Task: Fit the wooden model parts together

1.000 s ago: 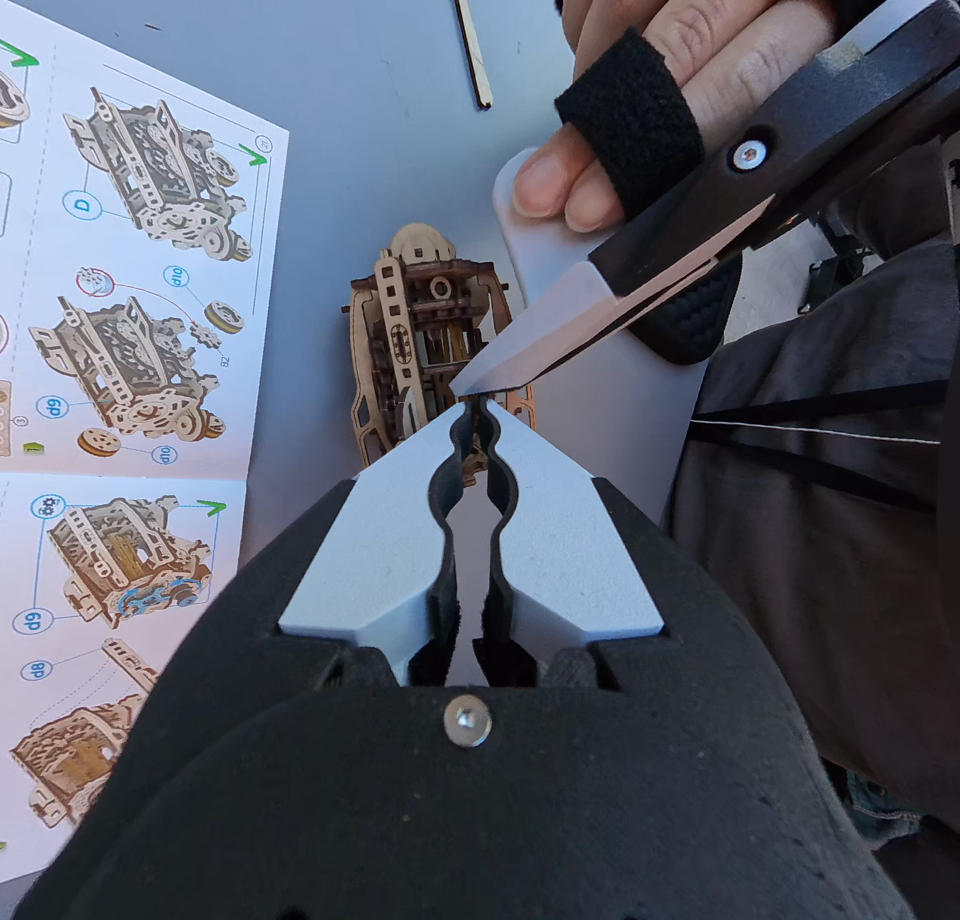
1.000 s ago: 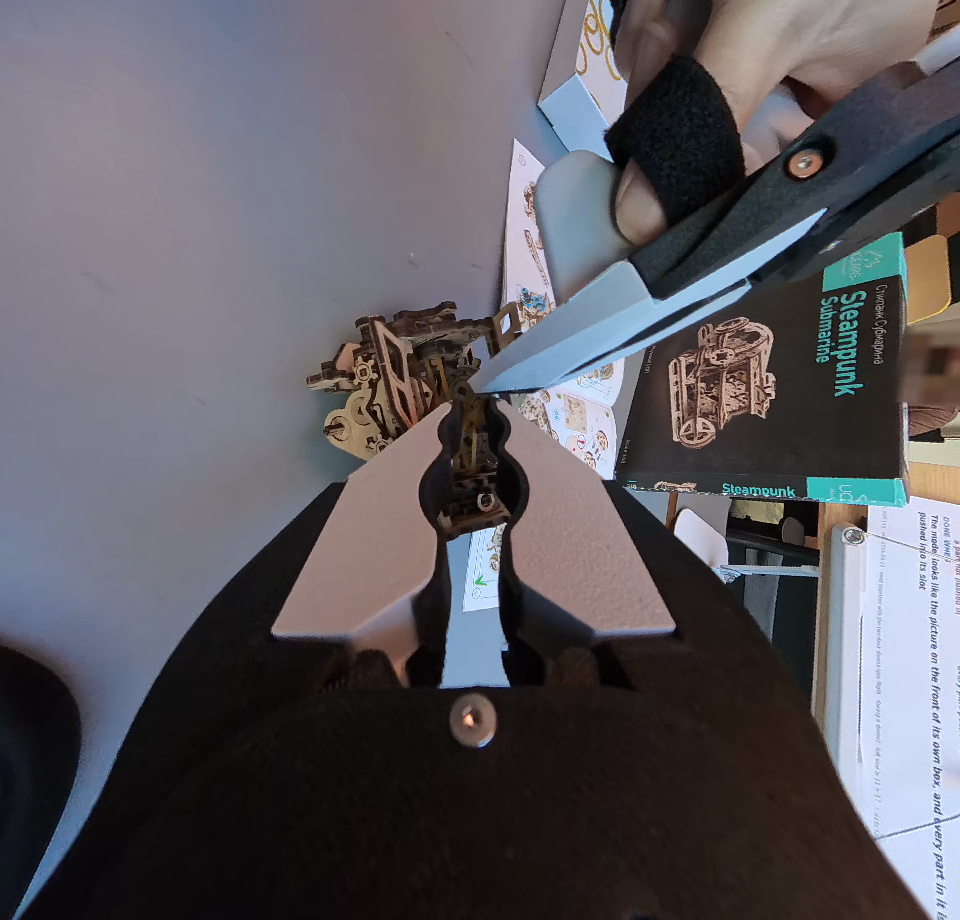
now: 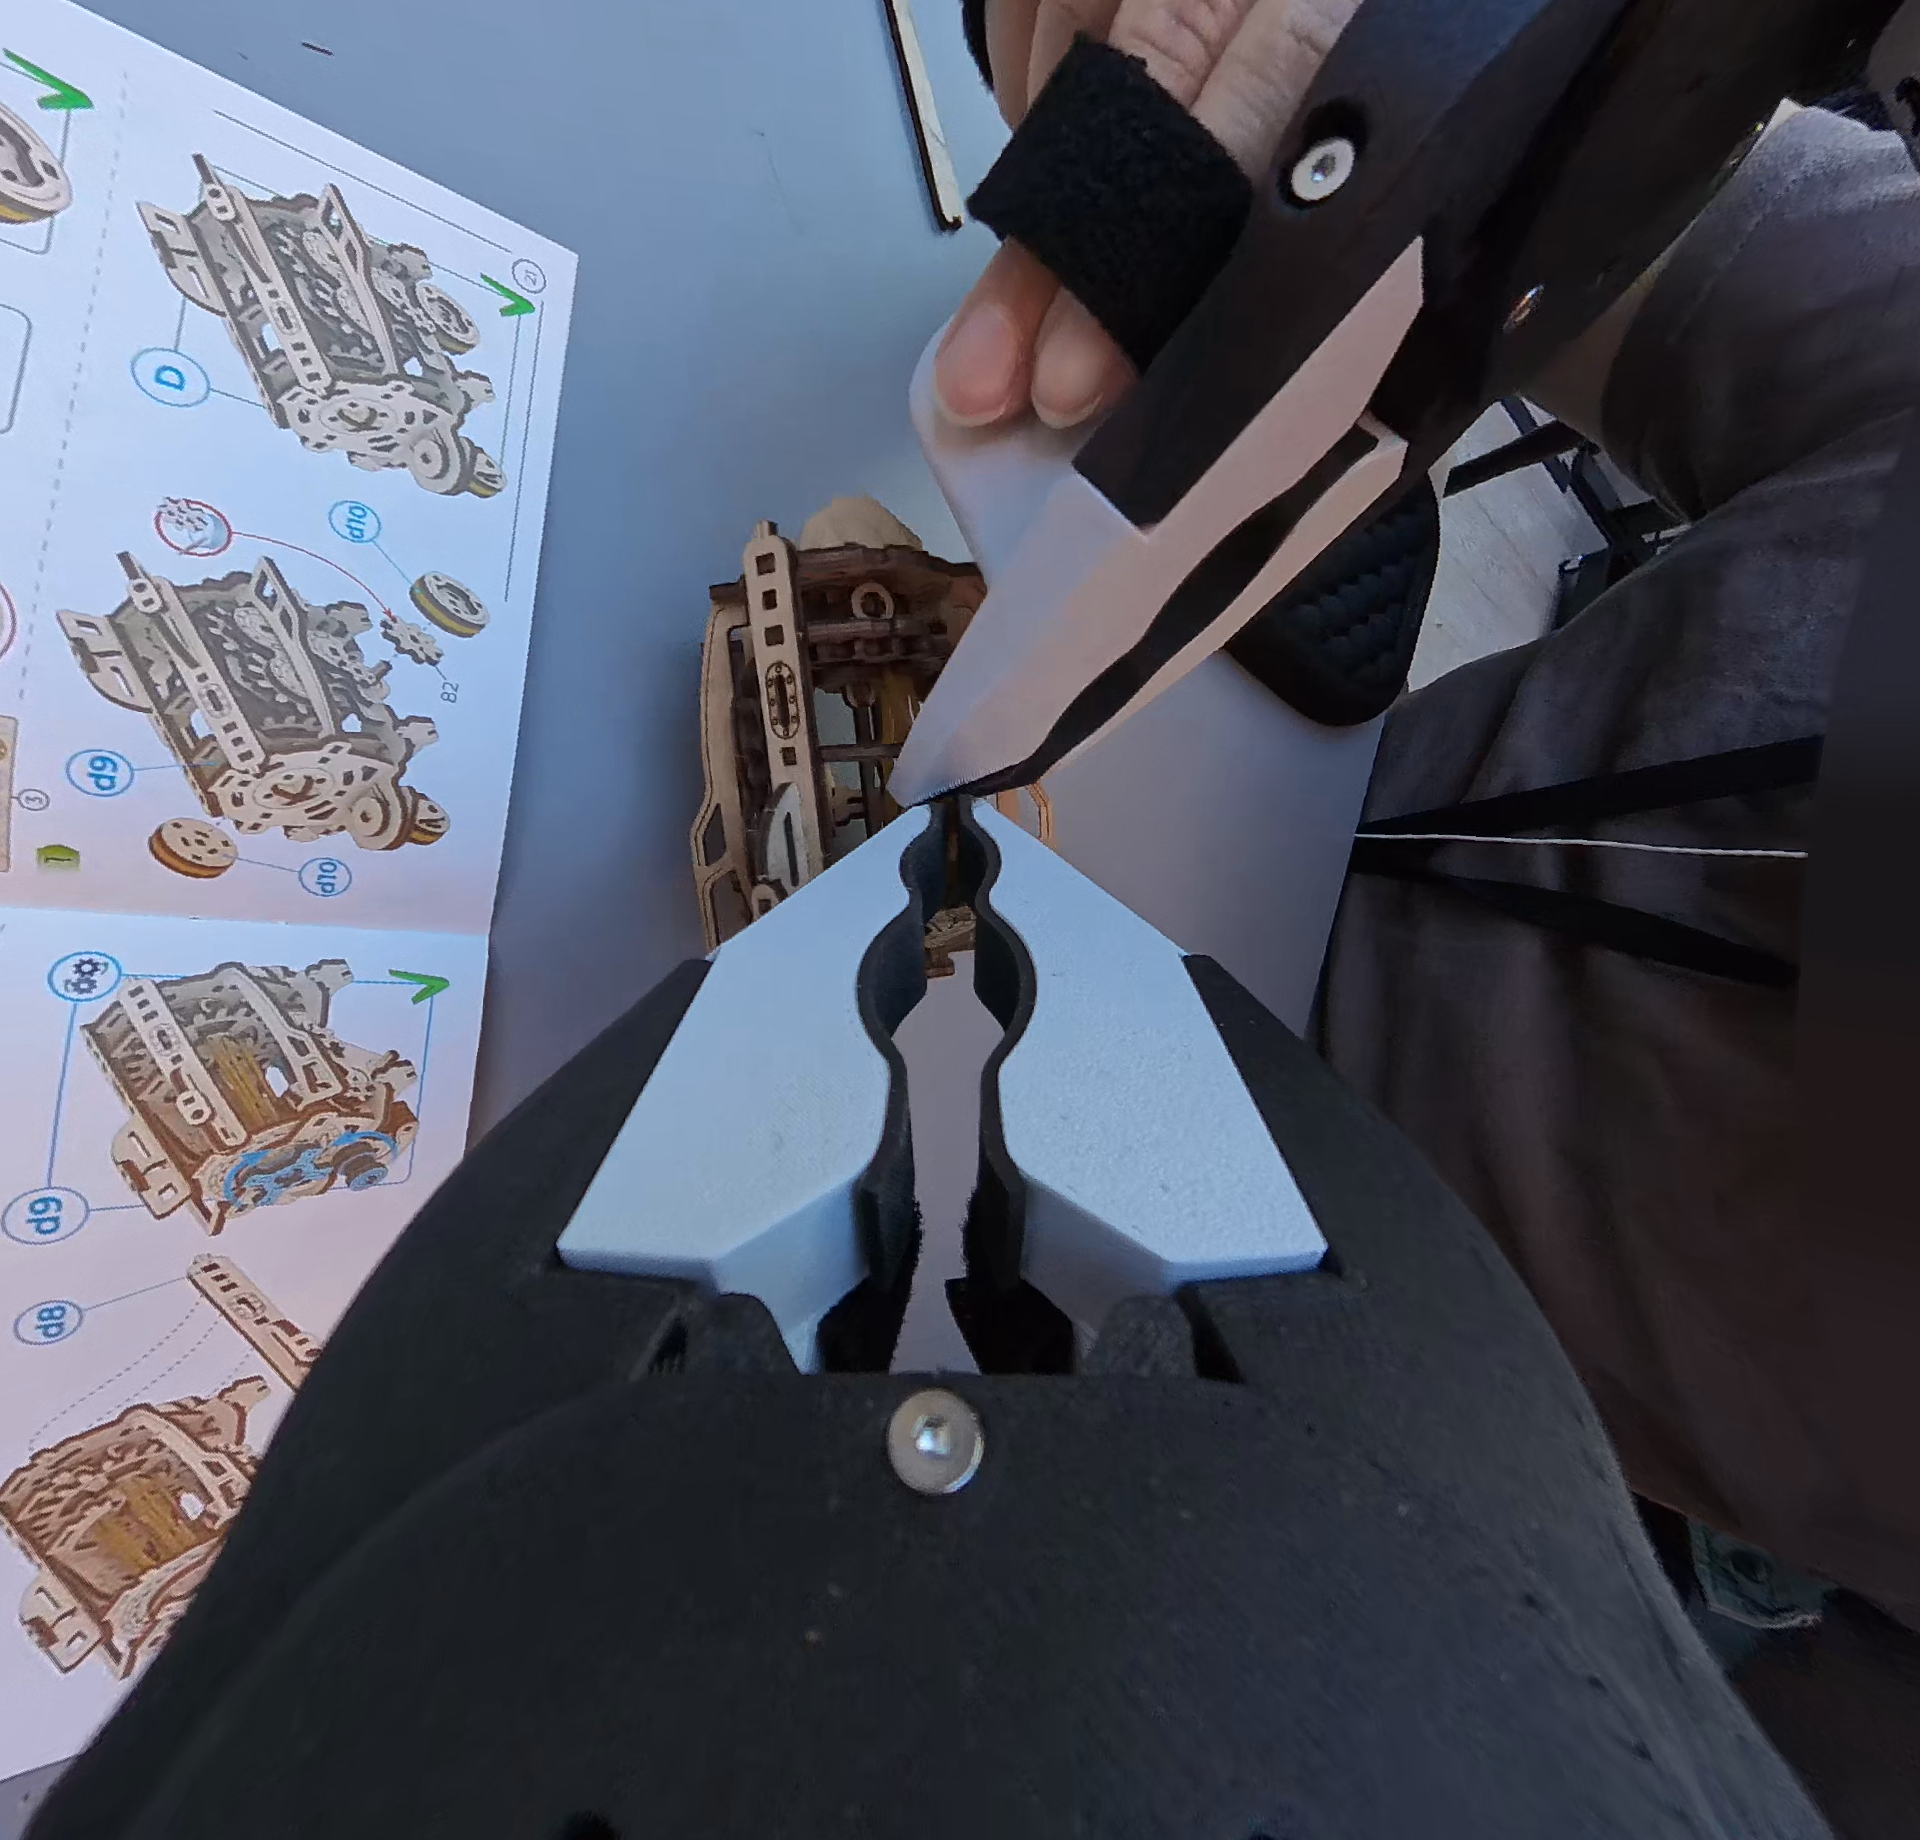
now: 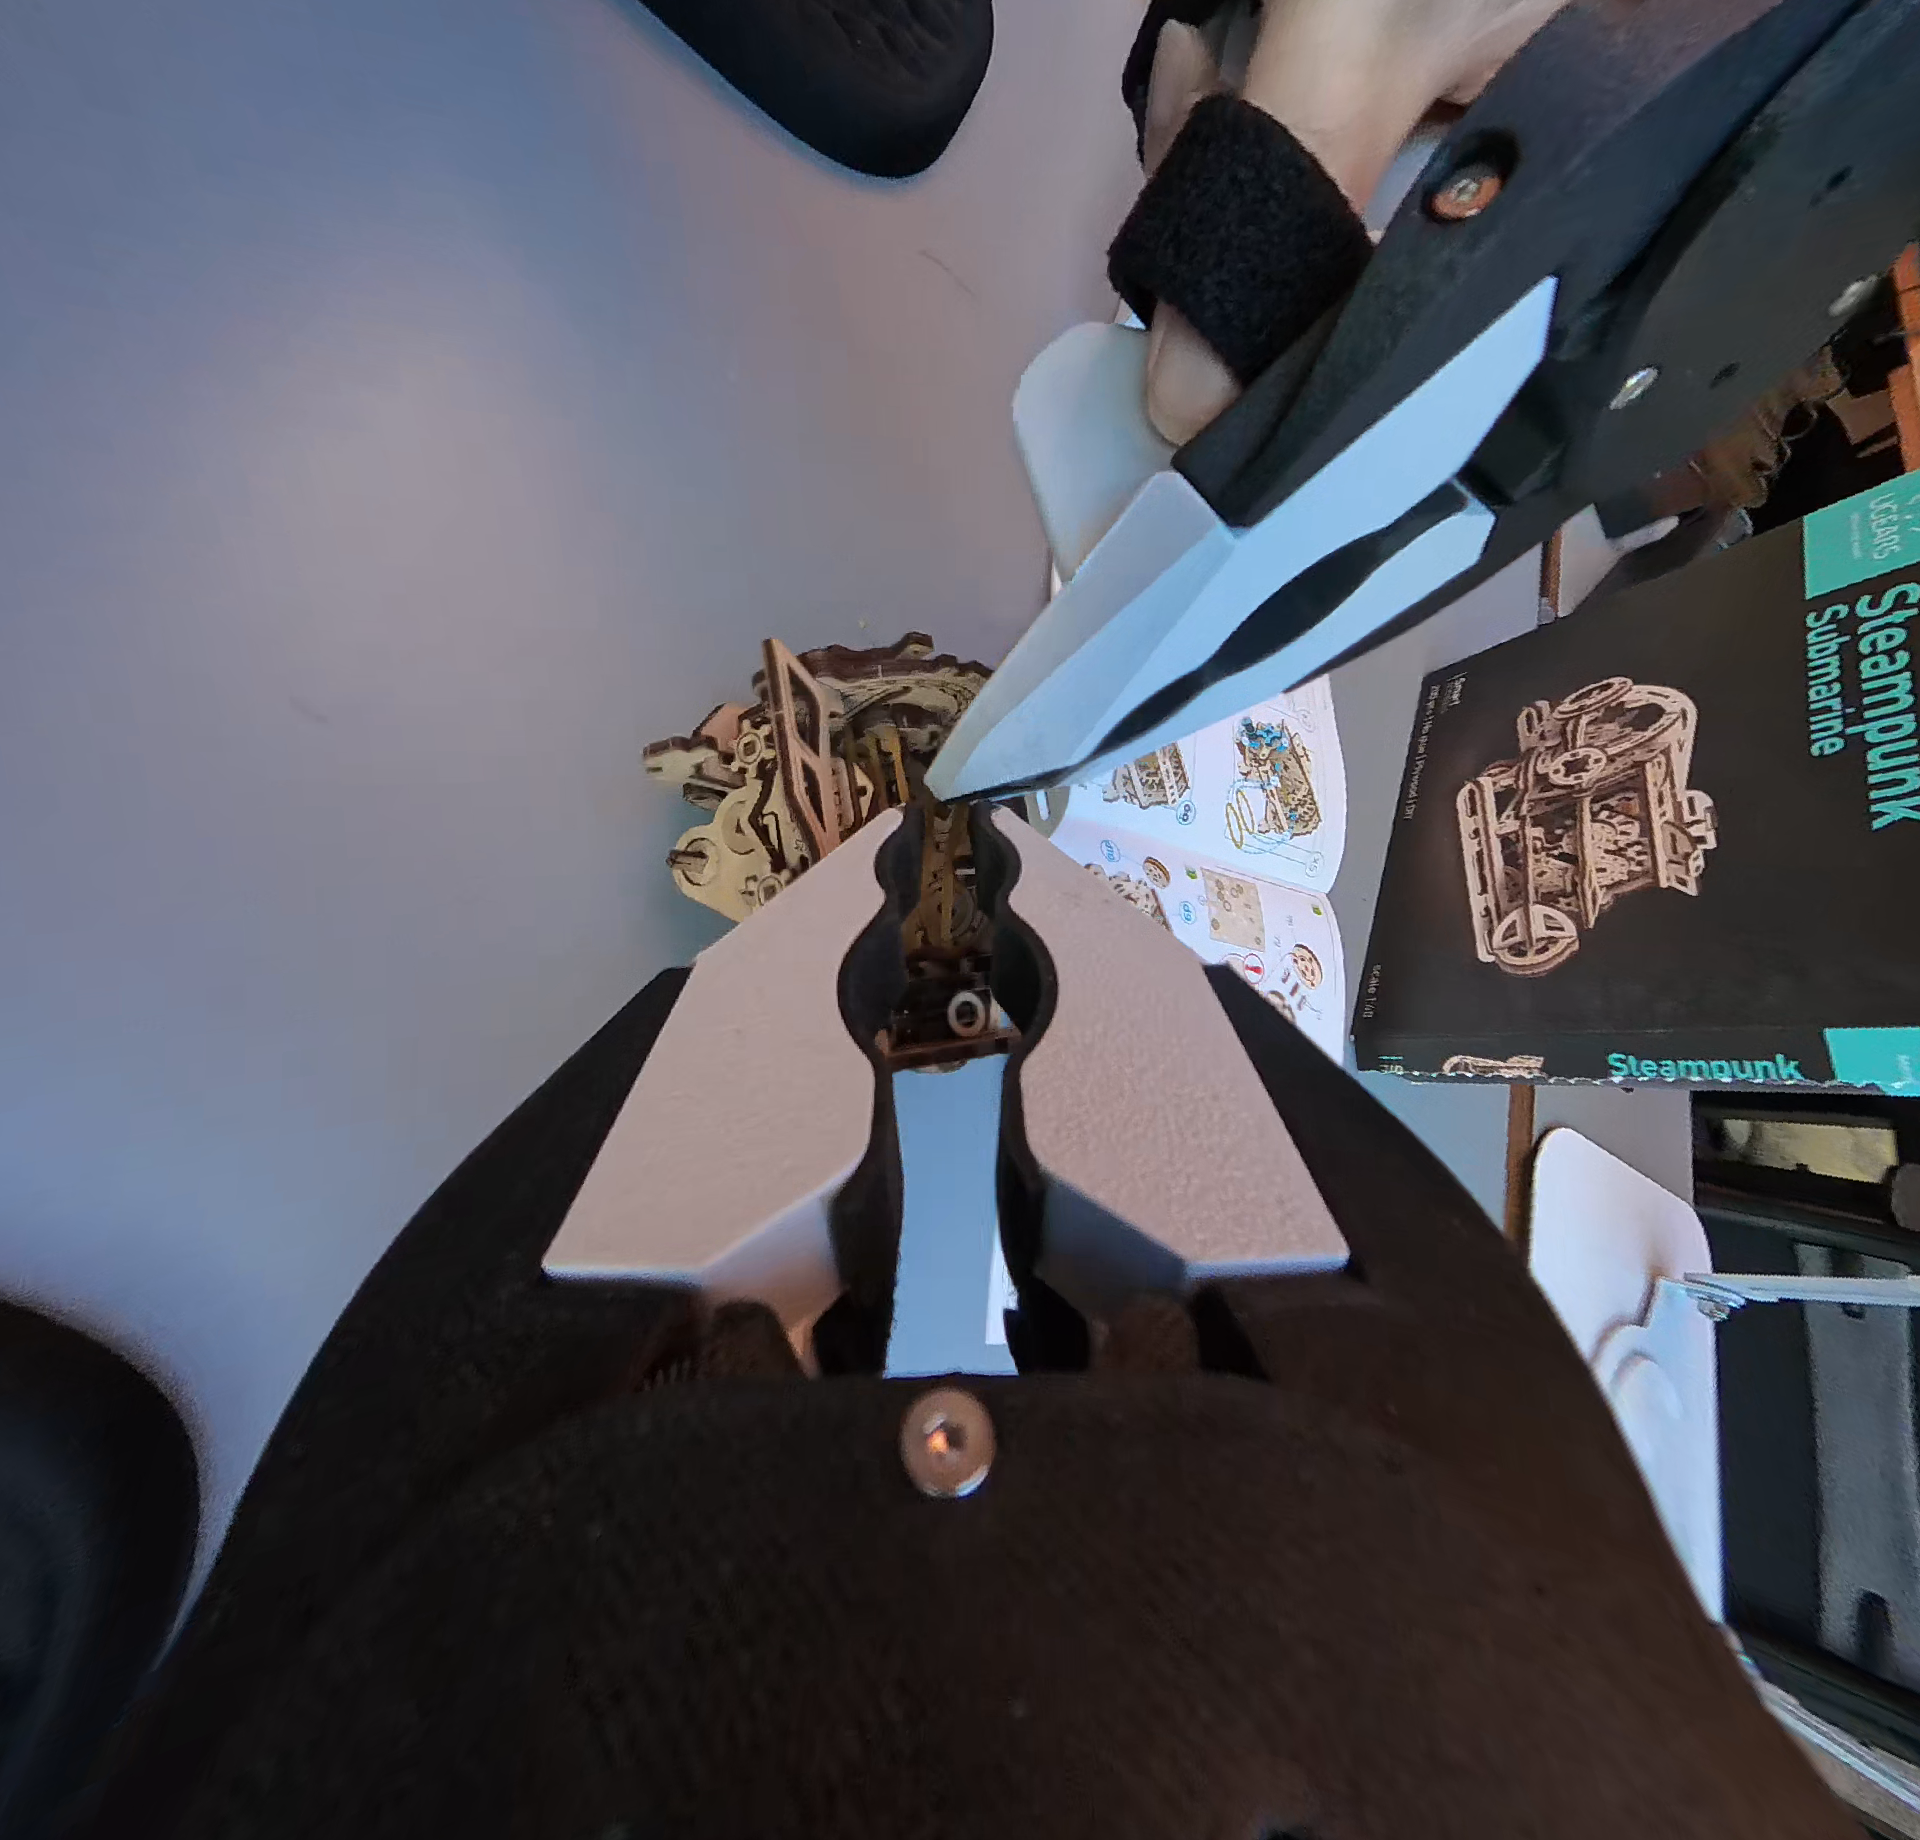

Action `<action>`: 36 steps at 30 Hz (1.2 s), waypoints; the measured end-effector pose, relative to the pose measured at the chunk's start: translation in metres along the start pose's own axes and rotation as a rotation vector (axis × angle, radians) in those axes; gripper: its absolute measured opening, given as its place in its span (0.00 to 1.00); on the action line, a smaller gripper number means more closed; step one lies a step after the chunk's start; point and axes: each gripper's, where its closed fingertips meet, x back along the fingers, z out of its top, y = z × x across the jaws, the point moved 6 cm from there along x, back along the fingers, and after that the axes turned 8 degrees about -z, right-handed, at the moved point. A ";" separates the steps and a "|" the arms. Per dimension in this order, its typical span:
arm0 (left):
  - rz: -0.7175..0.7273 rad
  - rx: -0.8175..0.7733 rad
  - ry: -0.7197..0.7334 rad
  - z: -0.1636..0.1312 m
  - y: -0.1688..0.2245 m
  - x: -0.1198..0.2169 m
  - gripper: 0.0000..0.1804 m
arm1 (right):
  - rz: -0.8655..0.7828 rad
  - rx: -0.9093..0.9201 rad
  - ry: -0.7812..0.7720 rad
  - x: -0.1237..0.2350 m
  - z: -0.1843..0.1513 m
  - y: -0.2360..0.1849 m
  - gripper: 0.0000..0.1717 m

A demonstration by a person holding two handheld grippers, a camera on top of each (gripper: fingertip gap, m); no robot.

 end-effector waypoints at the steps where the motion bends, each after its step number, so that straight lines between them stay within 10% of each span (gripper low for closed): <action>1: -0.008 0.004 0.004 0.000 0.000 0.001 0.00 | 0.007 -0.030 0.013 0.000 0.001 0.001 0.04; 36: -0.143 0.108 0.159 -0.008 -0.003 0.012 0.00 | -0.238 -0.046 0.077 -0.001 0.002 -0.010 0.01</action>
